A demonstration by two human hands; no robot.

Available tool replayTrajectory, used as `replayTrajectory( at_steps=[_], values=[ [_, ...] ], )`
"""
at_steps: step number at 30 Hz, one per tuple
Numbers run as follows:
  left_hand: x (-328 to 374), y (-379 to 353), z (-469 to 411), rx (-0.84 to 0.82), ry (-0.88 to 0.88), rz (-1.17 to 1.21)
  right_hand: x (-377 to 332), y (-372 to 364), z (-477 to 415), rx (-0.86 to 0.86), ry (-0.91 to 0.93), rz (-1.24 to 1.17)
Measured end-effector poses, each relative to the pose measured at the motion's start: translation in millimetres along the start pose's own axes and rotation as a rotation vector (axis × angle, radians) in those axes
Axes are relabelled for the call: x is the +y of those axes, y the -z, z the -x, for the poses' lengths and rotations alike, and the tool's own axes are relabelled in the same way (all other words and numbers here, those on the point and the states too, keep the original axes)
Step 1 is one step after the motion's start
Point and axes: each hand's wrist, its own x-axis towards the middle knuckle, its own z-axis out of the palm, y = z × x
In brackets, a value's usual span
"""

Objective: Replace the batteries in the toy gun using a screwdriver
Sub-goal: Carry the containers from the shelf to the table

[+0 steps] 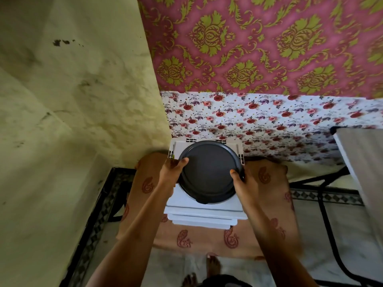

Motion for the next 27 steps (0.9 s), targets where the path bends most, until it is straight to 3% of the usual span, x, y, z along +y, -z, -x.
replayTrajectory(
  at_steps=[8,13,27],
  values=[
    [12.9,5.5,41.1,-0.064,-0.071,0.144,-9.5,32.7,44.9,0.052,0.025,-0.124],
    [26.8,-9.6,85.0,-0.217,-0.105,0.143,-4.9,77.9,84.3,0.141,0.131,-0.11],
    [29.3,-142.2,209.8,-0.42,-0.249,0.112,67.6,234.3,136.1,0.413,0.053,-0.2]
  ],
)
